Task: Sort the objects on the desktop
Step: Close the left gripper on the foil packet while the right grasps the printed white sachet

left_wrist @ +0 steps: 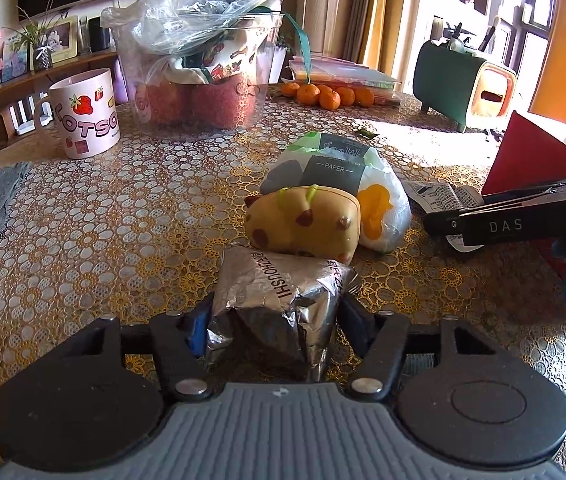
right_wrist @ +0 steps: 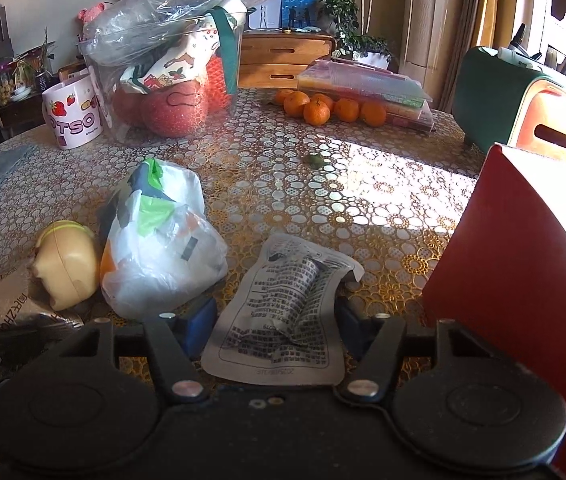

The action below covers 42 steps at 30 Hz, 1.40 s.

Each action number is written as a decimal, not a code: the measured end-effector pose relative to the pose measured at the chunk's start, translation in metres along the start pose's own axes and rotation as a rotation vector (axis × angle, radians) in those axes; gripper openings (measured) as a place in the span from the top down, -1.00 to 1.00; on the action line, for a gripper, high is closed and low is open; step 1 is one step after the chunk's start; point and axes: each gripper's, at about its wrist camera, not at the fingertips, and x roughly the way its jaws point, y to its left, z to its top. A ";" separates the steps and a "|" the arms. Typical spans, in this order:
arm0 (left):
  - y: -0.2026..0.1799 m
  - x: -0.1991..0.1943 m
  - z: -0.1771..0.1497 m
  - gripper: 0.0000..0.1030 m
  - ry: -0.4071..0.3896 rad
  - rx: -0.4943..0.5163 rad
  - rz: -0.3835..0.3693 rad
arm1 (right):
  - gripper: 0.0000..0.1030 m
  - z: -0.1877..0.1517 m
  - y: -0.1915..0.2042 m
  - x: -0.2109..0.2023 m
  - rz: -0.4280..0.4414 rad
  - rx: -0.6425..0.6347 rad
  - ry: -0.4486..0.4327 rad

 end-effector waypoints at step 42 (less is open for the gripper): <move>0.002 -0.088 -0.004 -0.12 -0.097 -0.128 -0.023 | 0.56 -0.027 -0.007 -0.114 0.097 0.117 -0.044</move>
